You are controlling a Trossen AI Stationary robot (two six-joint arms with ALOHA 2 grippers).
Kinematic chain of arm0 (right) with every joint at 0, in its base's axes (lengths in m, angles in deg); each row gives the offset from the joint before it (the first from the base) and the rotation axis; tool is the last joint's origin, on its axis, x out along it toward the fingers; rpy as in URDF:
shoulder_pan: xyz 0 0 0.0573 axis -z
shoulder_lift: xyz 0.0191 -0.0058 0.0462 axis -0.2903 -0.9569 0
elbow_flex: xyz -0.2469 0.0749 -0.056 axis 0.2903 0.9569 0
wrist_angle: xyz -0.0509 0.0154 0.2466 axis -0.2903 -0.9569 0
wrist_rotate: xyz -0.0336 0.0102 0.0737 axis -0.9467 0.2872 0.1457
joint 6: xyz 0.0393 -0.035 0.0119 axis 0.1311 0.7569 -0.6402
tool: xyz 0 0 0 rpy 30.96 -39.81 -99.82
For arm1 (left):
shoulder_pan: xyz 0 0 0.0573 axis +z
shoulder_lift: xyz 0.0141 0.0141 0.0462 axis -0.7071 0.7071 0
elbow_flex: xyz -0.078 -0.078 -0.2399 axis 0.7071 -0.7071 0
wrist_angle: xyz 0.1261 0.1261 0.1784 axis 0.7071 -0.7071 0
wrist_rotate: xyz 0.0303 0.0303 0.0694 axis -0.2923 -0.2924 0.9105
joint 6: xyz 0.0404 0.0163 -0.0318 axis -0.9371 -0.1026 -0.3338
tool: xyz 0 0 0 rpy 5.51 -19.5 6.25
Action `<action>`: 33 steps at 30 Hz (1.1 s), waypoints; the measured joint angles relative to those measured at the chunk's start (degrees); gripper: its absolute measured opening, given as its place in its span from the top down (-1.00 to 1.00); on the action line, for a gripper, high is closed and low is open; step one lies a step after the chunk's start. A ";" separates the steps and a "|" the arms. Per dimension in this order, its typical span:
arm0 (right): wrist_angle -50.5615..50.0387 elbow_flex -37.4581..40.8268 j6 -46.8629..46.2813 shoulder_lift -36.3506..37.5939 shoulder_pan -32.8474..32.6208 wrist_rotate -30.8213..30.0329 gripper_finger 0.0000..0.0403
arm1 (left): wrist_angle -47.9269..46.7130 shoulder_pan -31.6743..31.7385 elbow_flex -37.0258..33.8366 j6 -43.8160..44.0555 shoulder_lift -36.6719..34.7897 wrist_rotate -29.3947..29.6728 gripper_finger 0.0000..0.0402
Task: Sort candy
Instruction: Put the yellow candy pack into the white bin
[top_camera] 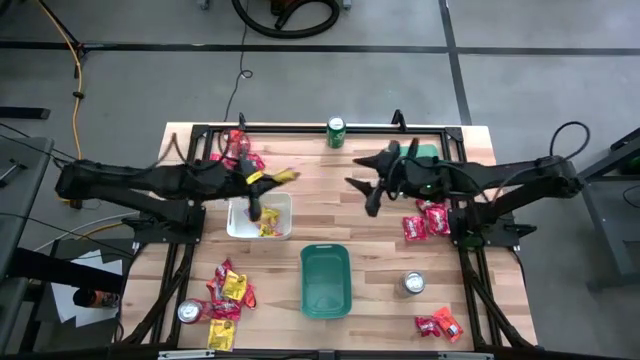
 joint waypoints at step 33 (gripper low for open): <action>-12.04 0.55 -10.24 1.19 0.02 -2.33 -0.27 | -39.46 -9.05 1.38 25.45 5.14 -11.37 0.07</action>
